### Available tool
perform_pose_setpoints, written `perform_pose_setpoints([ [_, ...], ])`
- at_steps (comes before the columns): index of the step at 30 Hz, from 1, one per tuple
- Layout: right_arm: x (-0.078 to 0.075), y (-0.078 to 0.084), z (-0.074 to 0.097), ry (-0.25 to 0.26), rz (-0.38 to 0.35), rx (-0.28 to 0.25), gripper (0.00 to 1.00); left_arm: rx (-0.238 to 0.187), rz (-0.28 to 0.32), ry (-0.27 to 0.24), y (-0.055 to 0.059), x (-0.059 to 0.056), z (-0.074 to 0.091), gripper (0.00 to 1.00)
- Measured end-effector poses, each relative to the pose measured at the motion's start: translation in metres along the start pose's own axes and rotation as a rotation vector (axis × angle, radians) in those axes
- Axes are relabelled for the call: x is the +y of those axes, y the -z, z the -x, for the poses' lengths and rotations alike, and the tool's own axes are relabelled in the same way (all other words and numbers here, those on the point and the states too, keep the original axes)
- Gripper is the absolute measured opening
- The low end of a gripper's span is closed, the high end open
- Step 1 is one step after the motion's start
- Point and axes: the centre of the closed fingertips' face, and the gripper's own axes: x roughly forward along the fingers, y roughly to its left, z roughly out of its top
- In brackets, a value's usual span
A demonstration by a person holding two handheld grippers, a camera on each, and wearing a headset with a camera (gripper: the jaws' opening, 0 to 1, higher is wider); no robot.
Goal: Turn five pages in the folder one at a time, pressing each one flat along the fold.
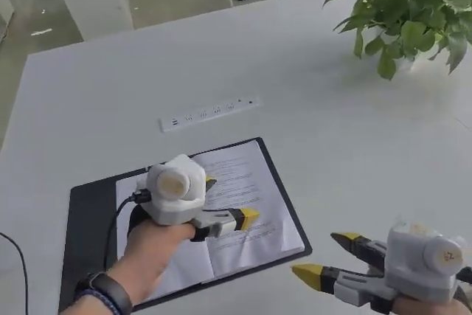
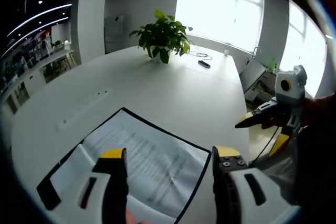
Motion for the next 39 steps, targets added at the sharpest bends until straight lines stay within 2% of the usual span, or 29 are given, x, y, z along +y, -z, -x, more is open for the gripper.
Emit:
perform_pose_setpoints([
  [4, -0.002, -0.003, -0.001, -0.003, -0.014, -0.015, 0.68, 0.008, 0.046, 0.002, 0.003, -0.003, -0.023, 0.66],
  [7, -0.004, -0.001, 0.000, -0.002, -0.008, -0.007, 0.68, 0.025, 0.038, 0.003, 0.009, -0.008, -0.041, 0.66],
  [9, -0.004, -0.002, 0.001, -0.005, -0.011, -0.008, 0.68, 0.055, 0.033, 0.014, 0.018, -0.013, -0.053, 0.67],
  [11, -0.005, -0.002, 0.002, -0.003, -0.012, -0.005, 0.68, 0.068, 0.041, 0.022, 0.024, -0.017, -0.063, 0.67],
  [20, -0.008, 0.002, 0.006, 0.003, -0.038, 0.000, 0.68, 0.137, 0.005, 0.025, 0.051, -0.028, -0.097, 0.69],
  [23, -0.010, 0.004, 0.007, 0.001, -0.045, 0.005, 0.68, 0.154, -0.008, 0.014, 0.058, -0.031, -0.104, 0.70],
  [26, -0.011, 0.007, 0.007, -0.001, -0.044, 0.019, 0.67, 0.217, -0.084, 0.009, 0.074, -0.035, -0.109, 0.69],
  [29, -0.011, 0.011, 0.007, -0.006, -0.038, 0.038, 0.67, 0.226, -0.098, -0.002, 0.080, -0.037, -0.113, 0.69],
  [30, -0.011, 0.013, 0.007, -0.008, -0.036, 0.045, 0.67, 0.245, -0.128, -0.012, 0.084, -0.035, -0.112, 0.68],
  [31, -0.011, 0.013, 0.007, -0.008, -0.036, 0.046, 0.67, 0.243, -0.158, -0.021, 0.085, -0.035, -0.113, 0.68],
  [36, -0.012, 0.012, 0.007, -0.011, -0.061, 0.034, 0.66, 0.223, -0.118, -0.031, 0.083, -0.033, -0.112, 0.66],
  [39, -0.012, 0.014, 0.005, -0.018, -0.056, 0.047, 0.66, 0.215, -0.111, -0.030, 0.082, -0.032, -0.112, 0.65],
])
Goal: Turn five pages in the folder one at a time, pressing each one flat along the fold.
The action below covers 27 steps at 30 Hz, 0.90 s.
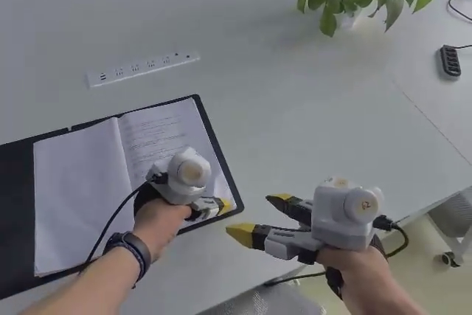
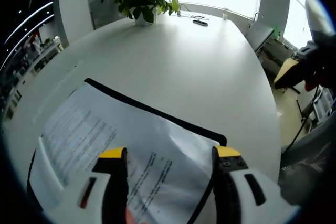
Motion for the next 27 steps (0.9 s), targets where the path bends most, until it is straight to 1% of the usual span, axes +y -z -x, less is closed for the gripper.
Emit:
perform_pose_setpoints([
  [3, 0.001, 0.004, -0.002, -0.006, 0.014, 0.021, 0.65, -0.013, 0.005, 0.002, 0.000, 0.000, 0.000, 0.65],
  [6, -0.001, 0.008, -0.002, -0.013, 0.009, 0.030, 0.65, -0.025, 0.019, 0.001, 0.001, 0.002, 0.001, 0.63],
  [11, -0.008, 0.007, -0.003, -0.016, 0.000, 0.034, 0.64, -0.046, 0.050, -0.006, 0.003, 0.007, 0.005, 0.56],
  [14, -0.011, 0.005, -0.006, -0.022, -0.011, 0.029, 0.63, -0.052, 0.040, -0.010, 0.005, 0.007, 0.006, 0.54],
  [16, -0.012, 0.004, -0.010, -0.026, -0.013, 0.031, 0.63, -0.059, 0.044, -0.016, 0.005, 0.007, 0.006, 0.53],
  [20, -0.015, 0.000, -0.022, -0.046, -0.021, 0.030, 0.61, -0.068, 0.053, -0.027, 0.005, 0.009, 0.007, 0.51],
  [23, -0.018, -0.002, -0.036, -0.063, -0.017, 0.040, 0.58, -0.069, 0.054, -0.031, 0.005, 0.009, 0.007, 0.50],
  [24, -0.018, -0.004, -0.042, -0.074, -0.013, 0.044, 0.57, -0.069, 0.054, -0.032, 0.005, 0.009, 0.007, 0.50],
  [27, -0.024, -0.011, -0.055, -0.089, -0.014, 0.046, 0.56, -0.070, 0.056, -0.033, 0.005, 0.009, 0.006, 0.50],
])
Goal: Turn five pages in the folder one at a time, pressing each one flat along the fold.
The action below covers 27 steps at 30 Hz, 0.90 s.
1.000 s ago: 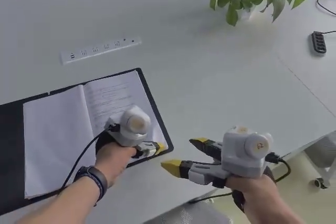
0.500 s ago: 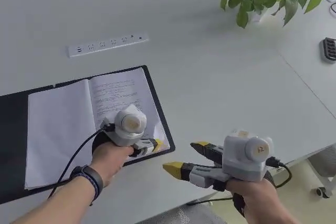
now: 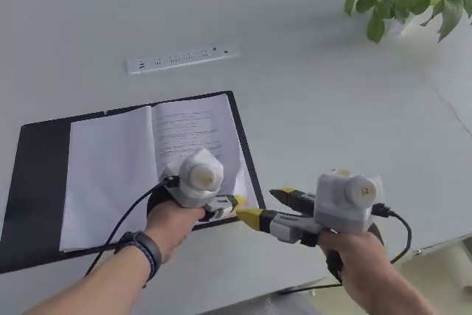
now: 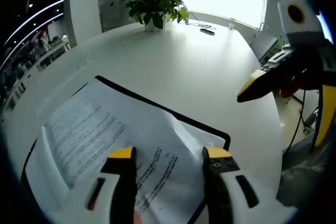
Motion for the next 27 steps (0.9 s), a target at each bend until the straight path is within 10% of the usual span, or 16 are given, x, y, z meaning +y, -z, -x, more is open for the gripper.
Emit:
perform_pose_setpoints([
  [27, -0.051, -0.016, -0.062, -0.064, -0.172, 0.025, 0.33, -0.011, 0.017, -0.018, 0.000, 0.001, -0.001, 0.50],
])
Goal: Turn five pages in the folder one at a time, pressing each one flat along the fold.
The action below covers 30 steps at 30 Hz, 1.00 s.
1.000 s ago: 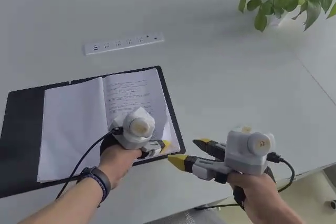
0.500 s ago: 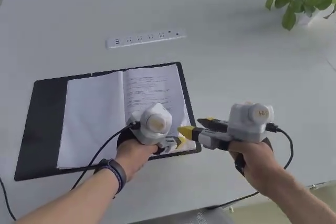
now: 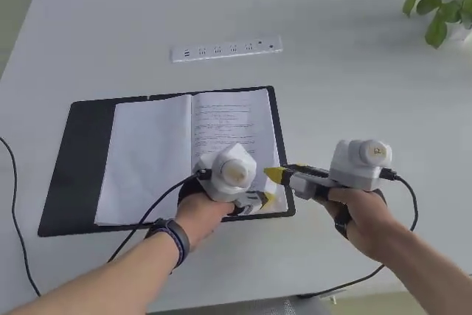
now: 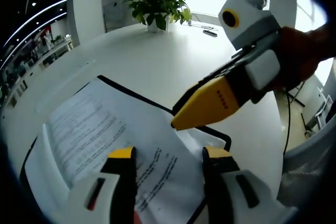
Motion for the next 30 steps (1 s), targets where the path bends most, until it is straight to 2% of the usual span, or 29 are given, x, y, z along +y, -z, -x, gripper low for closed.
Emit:
perform_pose_setpoints([
  [5, 0.000, 0.001, -0.008, -0.032, -0.022, 0.021, 0.28, -0.005, 0.017, -0.008, 0.000, 0.000, 0.000, 0.50],
  [10, 0.003, 0.001, -0.012, -0.050, -0.014, 0.032, 0.20, -0.005, 0.035, -0.015, -0.001, 0.001, -0.001, 0.50],
  [15, 0.005, -0.002, -0.014, -0.068, -0.017, 0.030, 0.14, -0.002, 0.074, 0.004, -0.003, 0.001, 0.001, 0.51],
  [17, 0.006, -0.002, -0.014, -0.074, -0.015, 0.031, 0.12, 0.006, 0.097, 0.023, -0.003, -0.002, 0.005, 0.53],
  [20, 0.008, -0.005, -0.012, -0.086, -0.030, 0.020, 0.08, -0.001, 0.108, 0.021, -0.003, -0.002, 0.014, 0.57],
  [25, 0.011, -0.003, -0.009, -0.100, -0.037, 0.029, 0.02, -0.023, 0.144, 0.005, -0.006, 0.002, 0.029, 0.60],
  [30, 0.010, -0.006, -0.003, -0.096, -0.068, 0.006, 0.00, -0.049, 0.159, -0.020, -0.007, 0.010, 0.043, 0.61],
])
